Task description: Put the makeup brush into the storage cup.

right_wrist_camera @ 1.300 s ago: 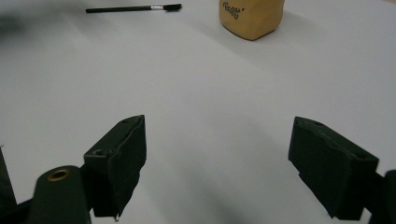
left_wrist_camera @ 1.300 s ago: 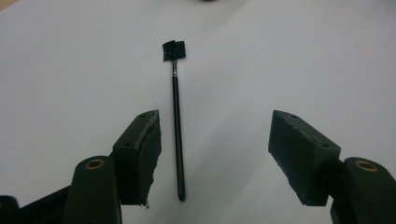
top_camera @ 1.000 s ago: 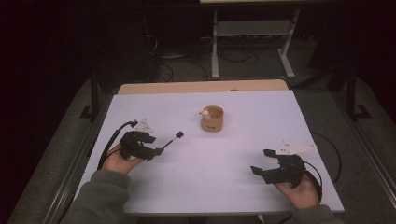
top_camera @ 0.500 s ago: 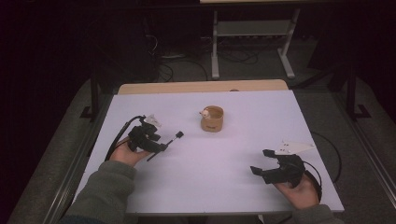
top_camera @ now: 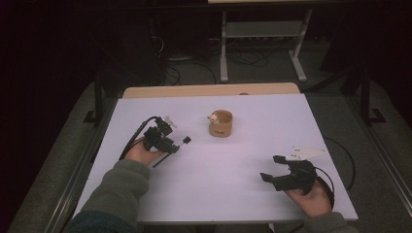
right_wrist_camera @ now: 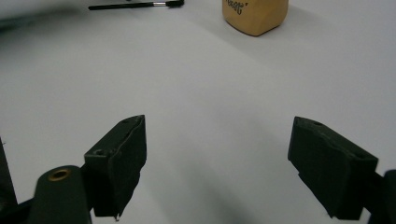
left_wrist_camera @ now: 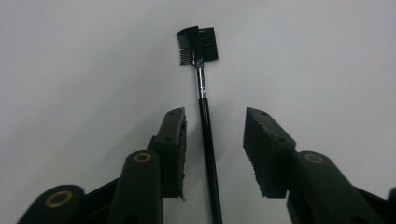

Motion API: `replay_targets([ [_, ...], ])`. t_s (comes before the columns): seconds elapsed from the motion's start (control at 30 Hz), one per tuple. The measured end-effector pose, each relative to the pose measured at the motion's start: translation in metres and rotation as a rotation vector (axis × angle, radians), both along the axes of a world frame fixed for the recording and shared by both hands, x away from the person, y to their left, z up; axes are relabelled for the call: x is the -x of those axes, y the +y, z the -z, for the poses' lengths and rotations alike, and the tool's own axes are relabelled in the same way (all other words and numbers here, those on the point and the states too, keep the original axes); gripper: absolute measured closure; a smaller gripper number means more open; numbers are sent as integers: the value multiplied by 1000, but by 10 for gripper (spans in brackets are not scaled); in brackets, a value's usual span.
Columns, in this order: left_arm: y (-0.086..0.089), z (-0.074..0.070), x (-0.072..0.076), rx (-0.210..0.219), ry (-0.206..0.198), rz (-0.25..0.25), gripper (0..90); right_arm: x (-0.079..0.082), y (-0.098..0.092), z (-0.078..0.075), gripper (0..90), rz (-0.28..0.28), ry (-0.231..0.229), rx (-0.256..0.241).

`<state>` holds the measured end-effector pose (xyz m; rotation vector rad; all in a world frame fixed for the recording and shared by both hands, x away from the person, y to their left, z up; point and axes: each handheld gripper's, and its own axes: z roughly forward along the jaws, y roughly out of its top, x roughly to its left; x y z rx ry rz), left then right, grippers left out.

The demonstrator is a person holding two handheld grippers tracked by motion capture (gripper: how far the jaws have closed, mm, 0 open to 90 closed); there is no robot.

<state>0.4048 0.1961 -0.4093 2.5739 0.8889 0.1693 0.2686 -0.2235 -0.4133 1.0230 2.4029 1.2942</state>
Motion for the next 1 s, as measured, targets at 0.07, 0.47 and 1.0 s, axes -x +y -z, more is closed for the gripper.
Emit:
replay_targets([
  [0.07, -3, 4, -3, -10, 5, -14, 653, 0, 0, 0, 185, -2, 8, 1],
  [0.47, -14, 11, -12, -67, 45, -41, 764, -2, 3, 1, 186, -14, 5, 4],
  [1.0, -26, 8, -17, -155, 85, -76, 859, -7, 12, 5, 192, -34, 4, 31],
])
